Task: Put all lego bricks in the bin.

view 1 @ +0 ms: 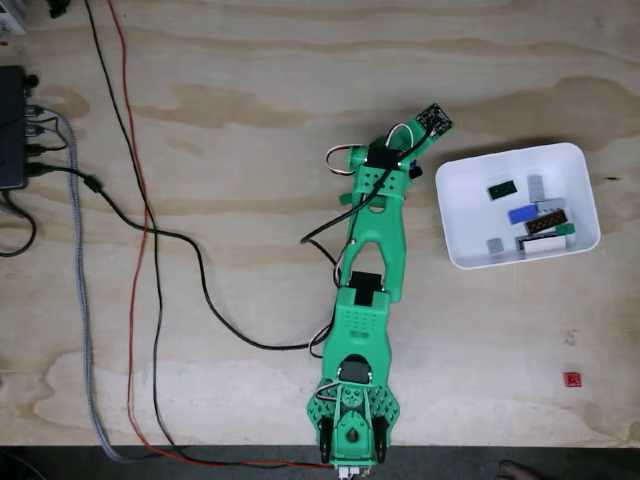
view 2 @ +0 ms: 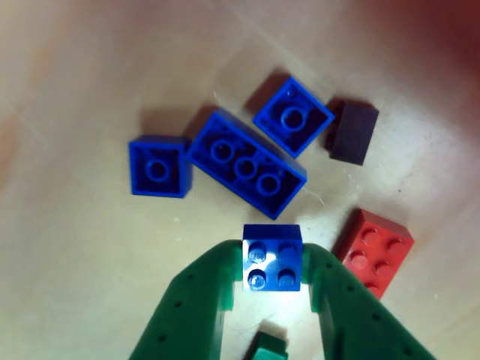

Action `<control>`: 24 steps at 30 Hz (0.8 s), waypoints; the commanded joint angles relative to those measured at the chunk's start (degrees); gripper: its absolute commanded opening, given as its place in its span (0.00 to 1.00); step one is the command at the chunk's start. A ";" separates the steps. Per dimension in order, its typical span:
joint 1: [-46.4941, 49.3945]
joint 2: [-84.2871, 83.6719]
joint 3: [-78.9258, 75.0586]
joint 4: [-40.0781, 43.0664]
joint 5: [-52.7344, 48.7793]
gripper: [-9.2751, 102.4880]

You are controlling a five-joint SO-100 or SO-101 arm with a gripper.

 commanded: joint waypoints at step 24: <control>26.81 34.01 7.38 7.38 -9.05 0.35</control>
